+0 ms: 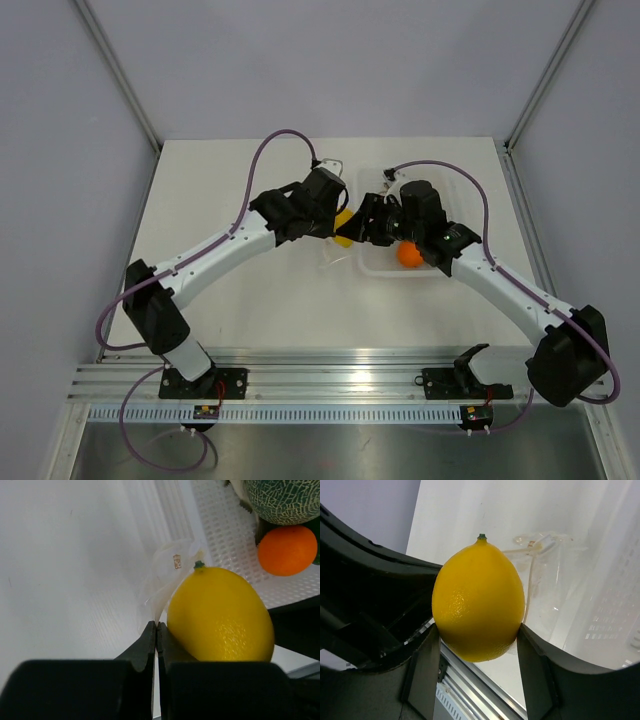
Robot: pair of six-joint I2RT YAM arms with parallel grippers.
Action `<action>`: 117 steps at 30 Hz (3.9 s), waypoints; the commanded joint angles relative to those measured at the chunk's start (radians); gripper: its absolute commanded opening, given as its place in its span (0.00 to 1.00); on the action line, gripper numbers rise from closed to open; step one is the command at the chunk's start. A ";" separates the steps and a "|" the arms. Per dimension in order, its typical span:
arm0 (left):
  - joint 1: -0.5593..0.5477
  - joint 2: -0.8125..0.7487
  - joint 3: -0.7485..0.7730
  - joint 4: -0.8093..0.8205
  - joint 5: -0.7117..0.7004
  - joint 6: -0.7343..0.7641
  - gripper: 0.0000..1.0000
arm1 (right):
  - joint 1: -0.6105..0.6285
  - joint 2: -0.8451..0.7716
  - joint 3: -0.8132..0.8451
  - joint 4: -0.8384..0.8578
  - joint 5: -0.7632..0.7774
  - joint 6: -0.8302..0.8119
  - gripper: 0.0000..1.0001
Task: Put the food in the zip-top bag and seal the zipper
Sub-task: Place the fake fruit in the zipper food storage bag.
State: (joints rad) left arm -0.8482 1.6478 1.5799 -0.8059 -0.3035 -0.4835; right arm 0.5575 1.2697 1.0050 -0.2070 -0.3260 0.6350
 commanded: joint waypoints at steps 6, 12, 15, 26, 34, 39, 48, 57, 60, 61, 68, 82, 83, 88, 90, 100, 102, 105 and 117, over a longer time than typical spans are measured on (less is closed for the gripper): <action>0.024 -0.083 -0.052 0.119 0.127 -0.023 0.00 | 0.012 0.011 0.017 -0.014 0.016 -0.020 0.35; 0.035 -0.083 -0.058 0.143 0.171 -0.032 0.00 | 0.013 0.066 0.075 -0.117 0.002 -0.080 0.36; 0.041 -0.082 -0.057 0.151 0.188 -0.038 0.00 | 0.013 0.083 0.098 -0.173 0.033 -0.107 0.36; 0.047 -0.074 -0.066 0.200 0.283 -0.053 0.00 | 0.022 0.148 0.155 -0.198 0.008 -0.144 0.52; 0.049 -0.083 -0.070 0.217 0.329 -0.055 0.00 | 0.025 0.172 0.181 -0.209 0.010 -0.156 0.71; 0.049 -0.094 -0.095 0.250 0.366 -0.067 0.00 | 0.028 0.191 0.193 -0.218 0.019 -0.155 0.77; 0.077 -0.097 -0.133 0.267 0.383 -0.073 0.00 | 0.027 0.103 0.161 -0.161 0.042 -0.135 0.83; 0.095 -0.063 -0.135 0.292 0.434 -0.087 0.00 | 0.027 0.043 0.139 -0.170 0.064 -0.127 0.81; 0.100 -0.057 -0.133 0.304 0.452 -0.092 0.00 | 0.025 0.017 0.124 -0.177 0.091 -0.123 0.74; 0.101 -0.054 -0.132 0.307 0.461 -0.093 0.00 | 0.025 0.005 0.113 -0.178 0.100 -0.121 0.71; 0.103 -0.034 -0.120 0.346 0.518 -0.116 0.00 | 0.025 0.014 0.086 -0.152 0.146 -0.109 0.49; 0.103 -0.010 -0.086 0.358 0.561 -0.139 0.00 | 0.025 0.072 0.095 -0.040 0.169 -0.078 0.15; 0.103 -0.011 -0.086 0.358 0.560 -0.139 0.00 | 0.024 0.072 0.099 -0.043 0.173 -0.078 0.15; 0.103 -0.008 -0.090 0.353 0.555 -0.138 0.00 | 0.025 0.016 0.107 -0.069 0.211 -0.086 0.11; 0.104 -0.006 -0.090 0.355 0.555 -0.138 0.00 | 0.024 -0.006 0.109 -0.084 0.243 -0.092 0.11; 0.109 -0.005 -0.084 0.355 0.560 -0.138 0.00 | -0.022 -0.174 0.051 -0.222 0.427 -0.090 0.04; 0.110 -0.003 -0.081 0.355 0.564 -0.138 0.00 | -0.024 -0.187 0.005 -0.227 0.413 -0.081 0.04; 0.110 -0.003 -0.075 0.353 0.566 -0.136 0.00 | -0.024 -0.205 -0.040 -0.227 0.380 -0.058 0.03; 0.115 -0.006 -0.075 0.349 0.570 -0.135 0.00 | -0.024 -0.217 -0.108 -0.209 0.341 -0.024 0.02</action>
State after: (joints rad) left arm -0.7376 1.6451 1.4590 -0.4992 0.2325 -0.6117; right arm 0.5365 1.0687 0.8982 -0.4423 0.0322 0.5972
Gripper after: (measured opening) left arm 0.005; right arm 0.029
